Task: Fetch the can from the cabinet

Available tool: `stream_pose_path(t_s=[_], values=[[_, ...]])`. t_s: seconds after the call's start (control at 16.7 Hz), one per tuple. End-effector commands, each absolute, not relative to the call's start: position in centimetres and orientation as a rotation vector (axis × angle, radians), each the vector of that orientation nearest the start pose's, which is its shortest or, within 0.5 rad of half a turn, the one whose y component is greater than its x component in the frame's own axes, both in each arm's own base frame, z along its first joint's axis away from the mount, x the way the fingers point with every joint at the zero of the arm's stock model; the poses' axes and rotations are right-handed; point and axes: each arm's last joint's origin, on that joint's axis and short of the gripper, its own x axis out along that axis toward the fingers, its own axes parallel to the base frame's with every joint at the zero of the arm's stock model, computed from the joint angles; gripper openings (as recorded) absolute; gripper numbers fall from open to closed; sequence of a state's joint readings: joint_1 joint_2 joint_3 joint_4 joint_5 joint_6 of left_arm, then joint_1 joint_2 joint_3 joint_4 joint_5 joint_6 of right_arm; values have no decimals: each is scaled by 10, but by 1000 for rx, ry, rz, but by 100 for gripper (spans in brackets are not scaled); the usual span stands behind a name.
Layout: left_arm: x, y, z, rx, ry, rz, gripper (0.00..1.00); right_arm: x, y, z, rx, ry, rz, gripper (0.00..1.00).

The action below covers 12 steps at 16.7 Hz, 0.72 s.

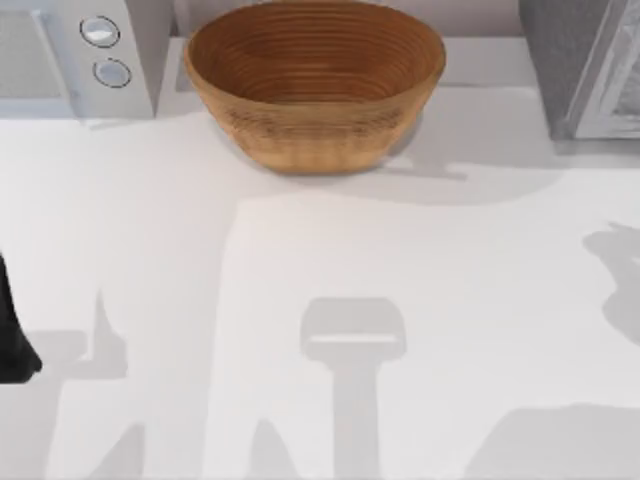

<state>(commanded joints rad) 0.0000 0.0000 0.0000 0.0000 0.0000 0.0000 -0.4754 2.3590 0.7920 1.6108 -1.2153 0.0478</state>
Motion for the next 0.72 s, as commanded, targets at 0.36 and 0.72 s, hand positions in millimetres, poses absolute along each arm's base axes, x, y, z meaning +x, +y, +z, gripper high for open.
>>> stream_pose_path(t_s=[0.36, 0.72], values=[[106, -1, 160, 0, 0, 0, 100, 326, -132, 43, 4, -3, 768, 75], [106, -1, 160, 0, 0, 0, 100, 326, -132, 43, 4, -3, 768, 100]])
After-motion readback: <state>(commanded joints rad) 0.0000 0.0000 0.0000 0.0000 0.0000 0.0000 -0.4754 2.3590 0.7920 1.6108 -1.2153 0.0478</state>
